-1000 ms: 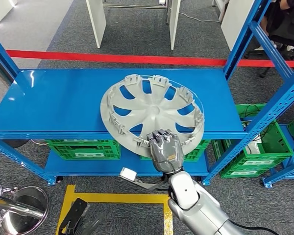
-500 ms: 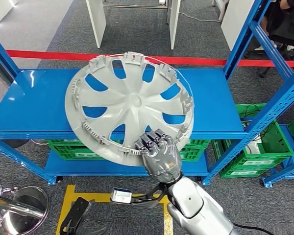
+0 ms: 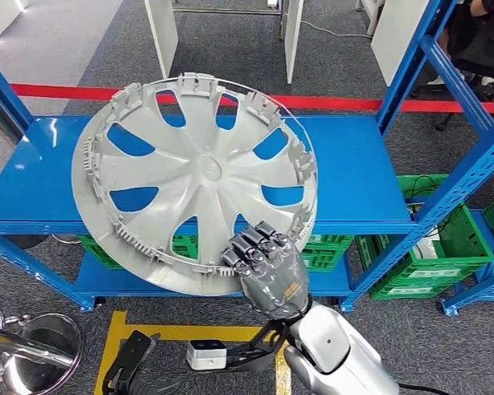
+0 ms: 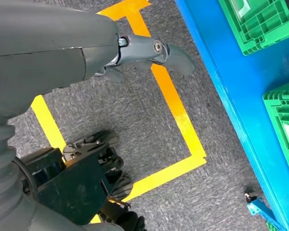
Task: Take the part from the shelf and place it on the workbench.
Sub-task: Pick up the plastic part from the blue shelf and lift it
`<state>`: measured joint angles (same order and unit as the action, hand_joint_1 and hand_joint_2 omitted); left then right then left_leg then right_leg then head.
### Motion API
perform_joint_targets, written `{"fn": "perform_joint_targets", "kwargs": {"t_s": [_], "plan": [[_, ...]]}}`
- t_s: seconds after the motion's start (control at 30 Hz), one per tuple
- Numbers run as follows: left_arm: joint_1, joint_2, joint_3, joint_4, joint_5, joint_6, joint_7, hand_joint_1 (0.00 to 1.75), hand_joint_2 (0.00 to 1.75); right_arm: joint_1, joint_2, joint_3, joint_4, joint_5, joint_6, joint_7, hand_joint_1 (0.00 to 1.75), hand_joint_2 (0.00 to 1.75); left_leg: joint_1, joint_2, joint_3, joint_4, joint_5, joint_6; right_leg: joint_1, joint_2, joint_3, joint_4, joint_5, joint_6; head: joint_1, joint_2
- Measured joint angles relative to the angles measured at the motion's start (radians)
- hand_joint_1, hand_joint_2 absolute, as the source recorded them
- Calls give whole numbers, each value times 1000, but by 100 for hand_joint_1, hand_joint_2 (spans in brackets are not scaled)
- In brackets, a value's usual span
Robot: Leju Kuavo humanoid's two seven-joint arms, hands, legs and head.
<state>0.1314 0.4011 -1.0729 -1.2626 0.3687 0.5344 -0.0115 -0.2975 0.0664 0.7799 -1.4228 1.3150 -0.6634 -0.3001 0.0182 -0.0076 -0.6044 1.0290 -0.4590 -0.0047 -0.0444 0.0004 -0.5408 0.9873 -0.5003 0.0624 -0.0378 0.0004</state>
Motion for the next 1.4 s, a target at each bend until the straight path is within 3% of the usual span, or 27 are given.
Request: {"fn": "perform_joint_targets", "kwargs": {"t_s": [0.07,0.13,0.2,0.23,0.27,0.3,0.33,0.4,0.47,0.57,0.63,0.73,0.77,0.8,0.83,0.9,0.93,1.0,1.07,1.1,1.17,1.23,1.27,1.3,1.33,1.4], "plan": [[-2,0,0,1,-2,0,0,0,175,1,0,-3,-14,0,0,-3,175,175,0,2,2,-6,6,10,-1,0,-1,1,-2,7,0,0],[-5,-1,2,2,-4,-1,-1,0,175,1,-1,-8,-23,2,0,-2,175,175,2,5,4,-19,17,23,1,0,-23,47,-42,5,3,0],[-8,-5,4,4,-6,-5,-2,0,175,-1,-4,-12,-25,4,0,3,175,175,-1,6,1,-24,22,30,5,0,-76,174,-116,-2,6,0],[-10,-6,5,6,-6,-7,-2,0,175,-1,-6,-13,-26,6,0,6,175,175,-4,7,-1,-23,23,31,8,0,-103,241,-144,-5,6,0],[-11,-7,6,8,-7,-10,-2,0,175,-1,-9,-14,-26,8,0,10,175,175,-7,7,-4,-22,24,32,11,0,-118,284,-155,-8,6,0],[-11,-8,6,10,-8,-12,-2,0,175,-1,-11,-14,-25,9,0,15,175,175,-9,6,-6,-20,25,32,14,0,-116,289,-146,-12,6,0],[-12,-10,8,13,-9,-14,-2,0,175,-2,-14,-14,-25,11,0,22,175,175,-11,6,-8,-17,26,31,16,0,-94,254,-119,-17,6,0],[-14,-15,12,17,-15,-21,-1,0,175,-8,-17,-14,-25,14,0,38,175,175,-12,4,-13,-10,28,27,22,0,-17,118,-62,-28,6,0],[-16,-19,20,22,-20,-28,-1,0,175,-16,-19,-13,-26,18,0,52,175,175,-13,4,-21,-5,35,15,28,2,30,30,-40,-34,6,0],[-17,-24,26,29,-22,-33,-1,0,175,-21,-24,-12,-26,21,0,66,175,175,-10,3,-29,-5,46,-7,30,3,24,21,-30,-44,6,0],[-17,-26,29,34,-27,-40,-1,0,175,-25,-26,-10,-26,21,0,81,175,175,-8,3,-41,28,7,-19,26,0,13,17,-15,-59,3,0],[-19,-29,42,41,-47,-55,1,0,175,-36,-33,-7,-26,31,0,111,175,175,-4,4,-88,201,-116,-33,25,-4,-13,19,6,-69,-2,0],[-19,-31,47,44,-55,-61,2,0,175,-39,-37,-5,-26,37,0,123,175,175,-4,4,-96,251,-137,-36,25,-6,-24,22,12,-69,-2,0],[-20,-32,53,47,-65,-69,4,0,175,-43,-42,-3,-26,45,0,138,175,175,-2,4,-90,270,-138,-38,25,-6,-35,25,18,-69,-2,0],[-20,-34,60,49,-76,-78,7,0,175,-47,-47,0,-26,52,0,154,175,175,-1,4,-65,250,-120,-38,25,-6,-46,29,23,-67,-2,0],[-23,-38,79,54,-104,-101,15,0,175,-60,-59,7,-29,63,0,187,175,175,3,4,20,125,-75,-38,25,-6,-64,38,31,-62,-2,0],[-24,-42,90,56,-121,-114,20,0,175,-68,-66,10,-32,66,0,202,175,175,2,3,59,59,-65,-35,26,-6,-72,41,36,-57,-2,0],[-27,-50,114,60,-159,-141,31,0,175,-85,-80,17,-40,70,0,226,175,175,-2,2,89,-6,-67,-26,28,-6,-83,44,49,-45,-2,0],[-27,-59,139,65,-195,-167,44,0,175,-99,-98,24,-48,73,1,242,175,175,-5,2,80,-11,-58,-10,28,-6,-90,43,61,-32,-2,0],[-27,-64,151,68,-208,-177,49,0,175,-104,-107,27,-51,73,2,246,175,175,-5,4,74,-13,-50,0,26,-5,-96,47,54,-26,-1,0],[-28,-74,173,72,-223,-189,54,0,175,-112,-123,33,-56,74,2,251,175,175,-4,8,55,-16,-32,21,25,-4,-123,105,-10,-18,2,0],[-28,-82,192,75,-243,-202,59,0,175,-118,-138,41,-60,78,5,259,175,175,-7,9,30,-15,-12,32,26,-3,-162,233,-101,-15,4,0],[-27,-86,204,77,-261,-214,64,0,175,-120,-146,45,-62,83,8,265,175,175,-9,9,17,-14,-3,33,26,-3,-173,292,-125,-14,5,0],[-26,-92,217,79,-285,-228,71,0,175,-121,-155,48,-64,88,12,274,175,175,-12,9,5,-13,7,34,26,-3,-171,324,-127,-15,5,0],[-25,-98,234,81,-314,-246,80,0,175,-121,-164,50,-68,94,17,282,175,175,-14,8,-8,-11,15,35,27,-3,-153,320,-109,-18,5,0],[-23,-114,271,85,-378,-280,100,0,175,-122,-181,52,-78,103,32,298,175,175,-18,6,-28,-9,32,32,32,-2,-67,213,-54,-32,5,0]]}}
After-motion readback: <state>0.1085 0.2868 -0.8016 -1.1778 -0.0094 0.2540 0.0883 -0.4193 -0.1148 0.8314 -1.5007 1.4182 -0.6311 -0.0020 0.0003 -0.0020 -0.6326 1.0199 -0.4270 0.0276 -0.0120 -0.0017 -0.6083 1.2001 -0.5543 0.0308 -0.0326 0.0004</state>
